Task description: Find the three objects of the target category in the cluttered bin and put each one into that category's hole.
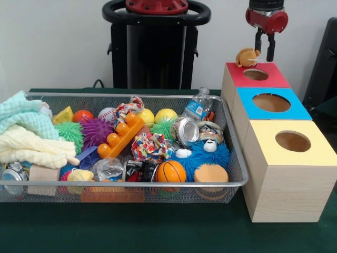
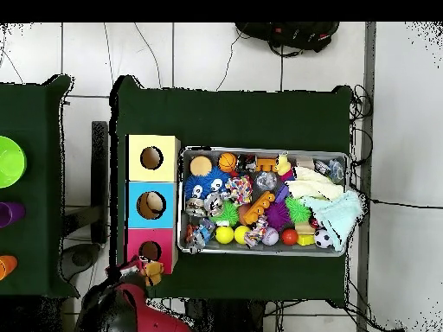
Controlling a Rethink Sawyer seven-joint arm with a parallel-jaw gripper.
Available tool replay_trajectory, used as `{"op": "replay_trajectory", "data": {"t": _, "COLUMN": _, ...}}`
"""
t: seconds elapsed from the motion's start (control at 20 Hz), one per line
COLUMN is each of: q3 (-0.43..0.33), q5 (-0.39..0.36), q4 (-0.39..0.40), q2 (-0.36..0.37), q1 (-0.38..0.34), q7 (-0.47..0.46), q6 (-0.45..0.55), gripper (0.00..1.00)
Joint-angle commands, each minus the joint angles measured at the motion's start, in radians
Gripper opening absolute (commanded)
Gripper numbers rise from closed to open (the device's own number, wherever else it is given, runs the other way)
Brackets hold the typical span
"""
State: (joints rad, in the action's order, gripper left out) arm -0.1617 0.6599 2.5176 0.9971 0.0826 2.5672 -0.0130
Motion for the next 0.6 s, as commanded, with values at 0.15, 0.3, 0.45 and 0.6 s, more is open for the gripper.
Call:
{"op": "replay_trajectory", "data": {"t": 0.15, "q3": -0.063, "q5": 0.054, "q4": -0.082, "q2": -0.003, "q1": -0.054, "q7": 0.28, "q6": -0.025, "gripper": 1.0}}
{"op": "replay_trajectory", "data": {"t": 0.3, "q3": -0.043, "q5": 0.078, "q4": -0.11, "q2": -0.011, "q1": -0.048, "q7": 0.267, "q6": 0.002, "gripper": 1.0}}
{"op": "replay_trajectory", "data": {"t": 0.45, "q3": -0.006, "q5": 0.107, "q4": -0.148, "q2": -0.022, "q1": -0.028, "q7": 0.247, "q6": 0.044, "gripper": 1.0}}
{"op": "replay_trajectory", "data": {"t": 0.6, "q3": 0.033, "q5": 0.128, "q4": -0.187, "q2": -0.038, "q1": -0.013, "q7": 0.227, "q6": 0.084, "gripper": 1.0}}
